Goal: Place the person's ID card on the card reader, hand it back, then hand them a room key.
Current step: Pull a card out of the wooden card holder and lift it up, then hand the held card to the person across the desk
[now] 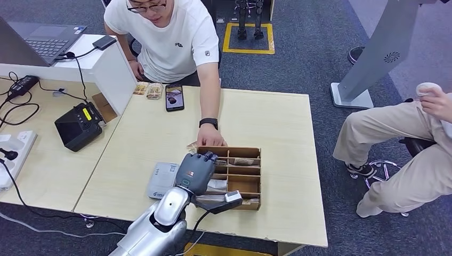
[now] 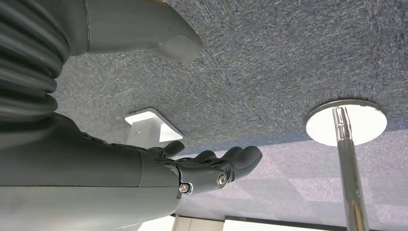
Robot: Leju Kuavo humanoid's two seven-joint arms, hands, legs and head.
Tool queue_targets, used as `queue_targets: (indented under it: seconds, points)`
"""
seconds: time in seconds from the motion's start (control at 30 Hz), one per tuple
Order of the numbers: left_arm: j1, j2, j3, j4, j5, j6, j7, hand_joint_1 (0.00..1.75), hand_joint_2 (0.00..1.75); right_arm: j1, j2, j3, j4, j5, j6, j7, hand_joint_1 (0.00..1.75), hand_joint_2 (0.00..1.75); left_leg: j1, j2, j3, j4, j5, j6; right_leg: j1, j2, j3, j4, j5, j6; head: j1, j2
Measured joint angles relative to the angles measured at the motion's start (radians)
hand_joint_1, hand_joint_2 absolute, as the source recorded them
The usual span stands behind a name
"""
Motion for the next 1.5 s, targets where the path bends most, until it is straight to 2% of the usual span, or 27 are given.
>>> queue_targets:
  seconds: [0.13,0.23,0.43,0.6,0.77,0.9,1.1,1.5]
  points:
    - [0.027,0.003,0.000,-0.031,0.099,0.172,-0.057,1.75,1.75,0.001,0.000,0.000,0.000,-0.015,0.000,-0.001,0.00,1.75,0.000,-0.001,-0.001,0.000,0.000,0.000,0.000,0.000,-0.001,0.000,0.000,0.000,0.000,0.000]
    - [0.040,0.003,0.000,-0.066,0.172,0.247,-0.107,1.75,1.75,0.001,0.000,0.000,0.000,-0.019,0.000,0.002,0.00,1.75,0.000,-0.001,-0.002,0.000,0.000,0.000,0.000,0.000,-0.001,0.000,-0.001,0.000,0.000,0.000]
    - [0.050,0.001,0.001,-0.094,0.221,0.270,-0.143,1.75,1.75,0.001,0.000,0.000,0.000,-0.027,0.000,0.005,0.00,1.75,0.000,-0.001,-0.002,0.000,-0.001,0.000,0.000,0.000,-0.002,0.000,-0.001,0.000,0.000,0.000]
    - [0.101,-0.049,0.060,-0.222,0.405,0.284,-0.329,1.75,1.75,0.001,0.000,0.000,0.000,-0.048,0.000,0.011,0.00,1.75,0.000,-0.001,-0.002,0.000,-0.001,0.000,0.000,0.000,-0.002,0.000,-0.001,0.000,0.000,0.000]
    - [0.117,-0.094,0.112,-0.236,0.548,0.282,-0.395,1.75,1.75,0.001,0.000,0.000,-0.003,-0.047,0.000,0.021,0.00,1.75,0.000,-0.001,-0.002,0.000,-0.001,0.000,0.000,0.000,-0.002,0.000,-0.001,0.000,0.000,0.000]
    - [0.106,-0.116,0.128,-0.243,0.710,0.262,-0.396,1.75,1.75,0.000,0.000,0.000,-0.007,-0.035,0.000,0.027,0.00,1.75,0.000,-0.001,-0.002,0.000,0.000,0.000,0.000,0.000,-0.002,0.000,0.000,0.000,0.000,0.000]
    - [0.016,-0.119,0.147,-0.223,0.862,0.210,-0.380,1.75,1.75,0.000,0.000,0.000,-0.008,-0.022,0.000,0.025,0.00,1.75,0.000,-0.001,-0.002,0.000,0.000,0.000,0.000,-0.001,-0.002,0.000,0.000,0.000,0.000,0.000]
    - [-0.177,-0.114,0.154,-0.053,0.736,0.247,-0.236,1.75,1.75,-0.006,0.000,0.000,0.000,0.024,0.000,0.010,0.00,1.75,0.000,-0.001,-0.002,0.000,0.000,-0.001,0.000,-0.001,-0.002,0.000,0.000,0.000,0.000,0.000]
